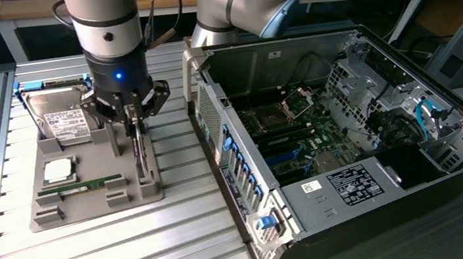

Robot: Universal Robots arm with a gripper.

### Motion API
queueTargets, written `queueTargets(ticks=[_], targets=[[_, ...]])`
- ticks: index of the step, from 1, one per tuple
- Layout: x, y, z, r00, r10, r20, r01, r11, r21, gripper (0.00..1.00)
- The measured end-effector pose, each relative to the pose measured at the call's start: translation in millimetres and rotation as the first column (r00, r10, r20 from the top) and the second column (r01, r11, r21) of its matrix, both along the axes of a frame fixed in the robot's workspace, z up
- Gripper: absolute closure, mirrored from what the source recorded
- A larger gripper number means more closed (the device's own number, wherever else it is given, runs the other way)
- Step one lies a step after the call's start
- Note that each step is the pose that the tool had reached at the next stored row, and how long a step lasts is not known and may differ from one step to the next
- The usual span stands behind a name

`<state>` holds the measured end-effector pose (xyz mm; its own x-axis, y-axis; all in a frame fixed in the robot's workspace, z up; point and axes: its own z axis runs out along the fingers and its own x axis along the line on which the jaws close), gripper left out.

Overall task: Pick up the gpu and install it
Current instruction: 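Pick up the gpu and move the gpu toward the slot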

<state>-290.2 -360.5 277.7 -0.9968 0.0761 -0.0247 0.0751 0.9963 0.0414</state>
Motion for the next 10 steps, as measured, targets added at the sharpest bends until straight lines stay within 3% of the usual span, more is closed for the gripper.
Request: queueTargets(ticks=[10], targets=[[0.0,0.0,5.1,1.0,0.0,0.0001,0.0,1.0,0.0,0.73]])
